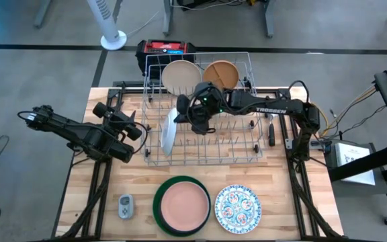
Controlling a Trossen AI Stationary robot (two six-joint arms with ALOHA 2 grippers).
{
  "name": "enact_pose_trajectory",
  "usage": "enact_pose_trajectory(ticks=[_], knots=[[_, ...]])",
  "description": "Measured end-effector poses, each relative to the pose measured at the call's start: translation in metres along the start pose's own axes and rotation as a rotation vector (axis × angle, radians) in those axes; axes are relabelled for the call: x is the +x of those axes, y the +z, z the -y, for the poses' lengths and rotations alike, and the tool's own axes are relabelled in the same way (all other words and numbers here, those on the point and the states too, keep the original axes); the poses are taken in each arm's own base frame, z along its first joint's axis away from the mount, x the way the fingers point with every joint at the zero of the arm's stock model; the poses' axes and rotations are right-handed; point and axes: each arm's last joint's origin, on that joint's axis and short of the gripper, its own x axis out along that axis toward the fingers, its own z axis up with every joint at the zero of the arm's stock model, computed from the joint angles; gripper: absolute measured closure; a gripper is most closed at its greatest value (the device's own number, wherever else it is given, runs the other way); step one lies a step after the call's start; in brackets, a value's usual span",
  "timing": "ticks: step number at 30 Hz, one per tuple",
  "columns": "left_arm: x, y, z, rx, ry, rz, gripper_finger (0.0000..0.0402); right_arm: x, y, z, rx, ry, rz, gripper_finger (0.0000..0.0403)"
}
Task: Sort dishes
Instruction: Put the blue patterned plate into the dish rack
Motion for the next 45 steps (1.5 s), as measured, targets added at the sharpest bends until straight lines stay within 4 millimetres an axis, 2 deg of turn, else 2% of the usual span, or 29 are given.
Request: enact_pose_trajectory(ticks=[4, 45], knots=[[0.0, 0.0, 0.0, 0.0, 0.0, -0.001, 0.0154, 0.006, -0.002, -0.004, 0.002, 0.016, 0.0, 0.0403], [0.0, 0.0, 0.0, 0.0, -0.001, -0.003, 0.0154, 0.012, -0.002, -0.017, 0.028, 0.054, 0.007, 0.0403]])
